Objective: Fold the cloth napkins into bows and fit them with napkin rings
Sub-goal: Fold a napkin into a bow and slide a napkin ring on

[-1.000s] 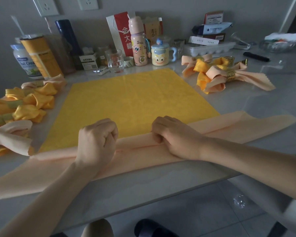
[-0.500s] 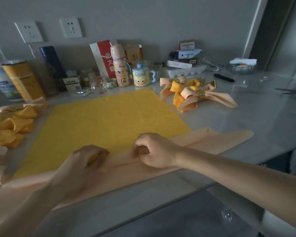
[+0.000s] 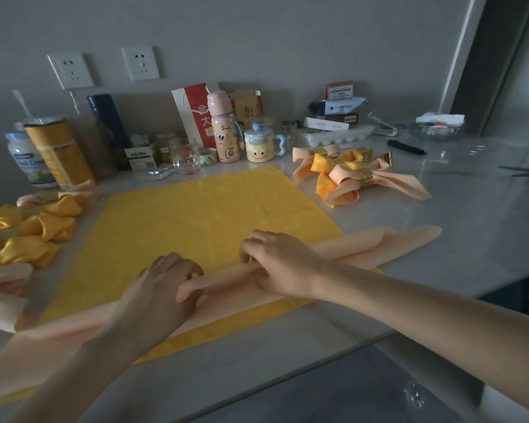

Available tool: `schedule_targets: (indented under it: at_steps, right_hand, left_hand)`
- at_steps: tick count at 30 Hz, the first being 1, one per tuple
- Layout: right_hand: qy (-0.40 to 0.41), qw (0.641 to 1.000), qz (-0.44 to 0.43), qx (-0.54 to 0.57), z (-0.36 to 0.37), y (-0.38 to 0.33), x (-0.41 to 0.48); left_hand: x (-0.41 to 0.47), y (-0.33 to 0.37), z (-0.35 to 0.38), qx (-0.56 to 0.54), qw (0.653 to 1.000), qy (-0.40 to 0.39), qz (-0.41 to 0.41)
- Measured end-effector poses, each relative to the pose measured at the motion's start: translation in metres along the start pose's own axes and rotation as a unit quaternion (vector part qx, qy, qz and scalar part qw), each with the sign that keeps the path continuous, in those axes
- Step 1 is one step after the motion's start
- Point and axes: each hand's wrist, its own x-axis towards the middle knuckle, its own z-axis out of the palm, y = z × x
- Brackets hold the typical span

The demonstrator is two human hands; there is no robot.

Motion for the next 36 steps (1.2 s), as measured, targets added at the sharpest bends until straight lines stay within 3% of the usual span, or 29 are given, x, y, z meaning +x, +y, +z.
schedule_targets:
  at_steps: [4,11,13,16,18,20,23,27,31,36]
  right_hand:
    - [0.038,0.996,-0.060,-0.062,0.007,0.002,-0.006]
    - [0.101,0.980,-0.123,-0.116,0.017,0.005,-0.013]
    - [0.084,0.984,-0.118,-0.106,0.018,0.007,-0.012]
    - [-0.005,0.997,-0.061,-0.045,0.013,0.003,-0.012]
    - [-0.057,0.997,0.003,0.054,0.006,0.002,-0.011]
    - [-0.057,0.989,0.027,0.131,0.006,-0.001,-0.011]
    - [-0.047,0.995,0.038,0.078,0.019,-0.002,-0.012]
    - [-0.024,0.998,0.017,0.056,0.027,0.001,-0.011]
    - [-0.022,0.995,0.034,0.093,0.009,0.009,-0.011]
    - [0.035,0.996,-0.003,0.078,0.003,0.009,-0.022]
  left_hand:
    - [-0.007,0.008,0.004,-0.001,1.000,-0.007,0.009]
    - [0.003,0.017,0.001,-0.093,0.993,-0.007,-0.079]
    - [0.010,0.020,0.004,-0.090,0.991,-0.021,-0.099]
    - [0.010,0.023,0.014,-0.014,0.987,-0.116,-0.109]
    - [0.006,0.024,0.020,0.045,0.980,-0.158,-0.114]
    - [0.004,0.026,0.022,0.070,0.977,-0.168,-0.113]
    - [0.010,0.023,0.021,0.044,0.974,-0.183,-0.126]
    - [0.009,0.020,0.020,-0.019,0.980,-0.158,-0.124]
    - [0.002,0.023,0.008,-0.128,0.984,-0.055,-0.108]
    - [-0.002,0.040,-0.003,-0.072,0.993,-0.045,-0.084]
